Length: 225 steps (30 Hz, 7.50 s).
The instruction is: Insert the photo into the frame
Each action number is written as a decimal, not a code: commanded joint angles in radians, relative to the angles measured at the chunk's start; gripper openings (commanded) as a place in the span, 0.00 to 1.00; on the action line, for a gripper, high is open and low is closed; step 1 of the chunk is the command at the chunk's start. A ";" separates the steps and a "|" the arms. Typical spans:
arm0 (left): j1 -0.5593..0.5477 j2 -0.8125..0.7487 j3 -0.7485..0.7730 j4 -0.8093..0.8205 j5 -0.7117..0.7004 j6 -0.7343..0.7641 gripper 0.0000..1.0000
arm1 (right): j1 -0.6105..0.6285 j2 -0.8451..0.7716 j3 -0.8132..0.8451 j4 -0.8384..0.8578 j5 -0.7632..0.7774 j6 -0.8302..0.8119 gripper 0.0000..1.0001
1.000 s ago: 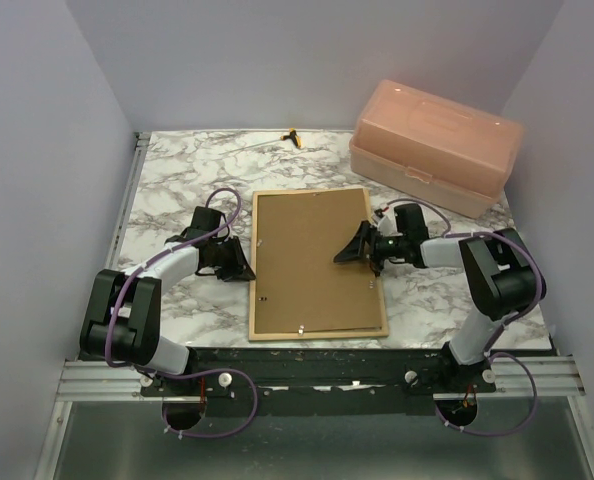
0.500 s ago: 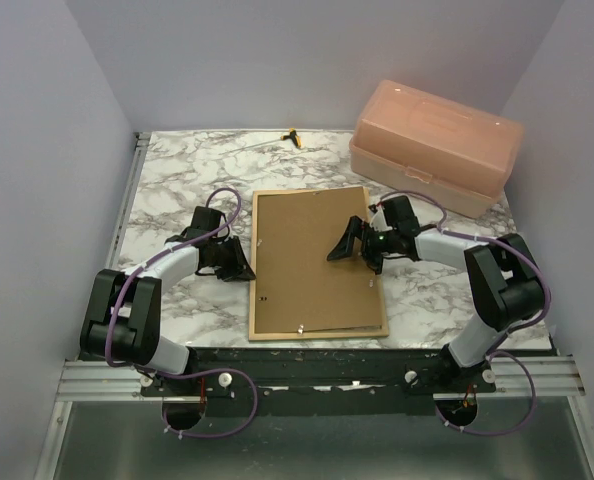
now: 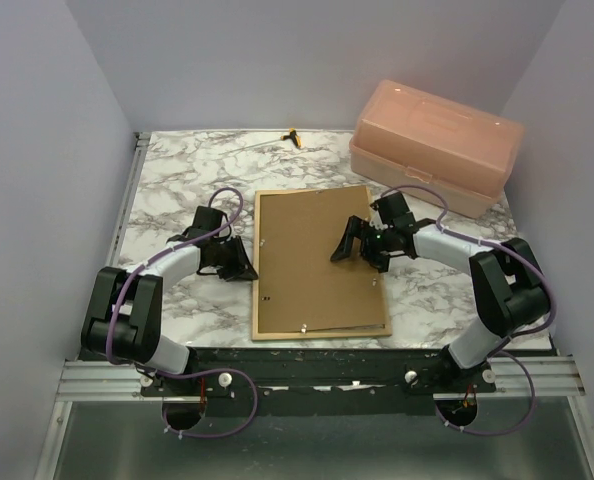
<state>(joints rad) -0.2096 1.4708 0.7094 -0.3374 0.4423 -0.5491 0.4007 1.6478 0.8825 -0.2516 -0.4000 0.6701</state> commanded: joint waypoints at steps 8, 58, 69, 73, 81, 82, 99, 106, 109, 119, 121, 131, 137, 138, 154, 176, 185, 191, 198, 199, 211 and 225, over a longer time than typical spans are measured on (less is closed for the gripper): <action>-0.006 0.025 0.002 -0.002 -0.025 0.014 0.20 | 0.007 -0.019 0.000 -0.222 0.248 -0.079 1.00; -0.195 -0.120 0.052 -0.077 -0.079 -0.022 0.40 | 0.010 -0.172 0.037 -0.432 0.438 -0.153 1.00; -0.470 -0.220 0.029 -0.074 -0.123 -0.133 0.49 | 0.010 -0.188 -0.039 -0.399 0.410 -0.115 0.99; -0.581 -0.187 0.029 -0.052 -0.129 -0.176 0.49 | 0.010 -0.213 -0.066 -0.384 0.363 -0.114 0.98; -0.775 -0.060 0.099 -0.034 -0.150 -0.225 0.47 | 0.010 -0.207 -0.100 -0.367 0.348 -0.090 0.97; -0.796 -0.042 0.118 -0.044 -0.163 -0.227 0.46 | 0.010 -0.205 -0.103 -0.365 0.346 -0.087 0.97; -0.960 0.208 0.382 -0.383 -0.534 -0.248 0.40 | 0.010 -0.203 -0.105 -0.368 0.356 -0.086 0.96; -0.967 0.227 0.412 -0.473 -0.614 -0.272 0.32 | 0.010 -0.193 -0.108 -0.368 0.371 -0.076 0.90; -0.967 0.239 0.420 -0.494 -0.630 -0.270 0.29 | 0.010 -0.184 -0.109 -0.367 0.374 -0.073 0.83; -0.971 0.208 0.418 -0.478 -0.625 -0.257 0.26 | 0.010 -0.178 -0.112 -0.359 0.372 -0.072 0.81; -0.970 0.175 0.414 -0.465 -0.614 -0.255 0.27 | 0.010 -0.177 -0.114 -0.358 0.368 -0.071 0.82; -0.990 0.179 0.447 -0.420 -0.541 -0.239 0.36 | 0.010 -0.172 -0.125 -0.345 0.354 -0.072 0.82; -0.995 0.254 0.452 -0.437 -0.541 -0.267 0.40 | 0.010 -0.174 -0.125 -0.345 0.357 -0.072 0.82; -0.995 0.259 0.451 -0.437 -0.539 -0.269 0.41 | 0.010 -0.174 -0.125 -0.345 0.357 -0.071 0.82; -0.988 0.319 0.450 -0.532 -0.615 -0.294 0.18 | 0.010 -0.165 -0.125 -0.345 0.363 -0.070 0.82; -0.950 0.320 0.461 -0.598 -0.700 -0.273 0.06 | 0.010 -0.124 -0.140 -0.336 0.416 -0.049 0.48; -0.947 0.309 0.459 -0.594 -0.702 -0.248 0.06 | 0.010 -0.137 -0.129 -0.335 0.384 -0.053 0.46; -0.946 0.309 0.458 -0.585 -0.700 -0.238 0.05 | 0.010 -0.170 -0.122 -0.316 0.423 -0.029 0.62; -0.948 0.312 0.461 -0.581 -0.698 -0.227 0.05 | 0.006 -0.173 -0.100 -0.294 0.502 0.016 0.55; -0.947 0.312 0.460 -0.582 -0.698 -0.227 0.05 | 0.005 -0.173 -0.098 -0.293 0.512 0.022 0.54; -0.947 0.317 0.461 -0.606 -0.729 -0.242 0.14 | -0.005 -0.131 -0.105 -0.270 0.605 0.033 0.17; -0.882 0.353 0.442 -0.640 -0.819 -0.240 0.53 | -0.006 -0.105 -0.125 -0.285 0.652 -0.016 0.00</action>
<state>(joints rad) -1.1290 1.7653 1.1950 -0.9405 -0.2760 -0.8078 0.4133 1.4723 0.7956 -0.5678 0.0639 0.6300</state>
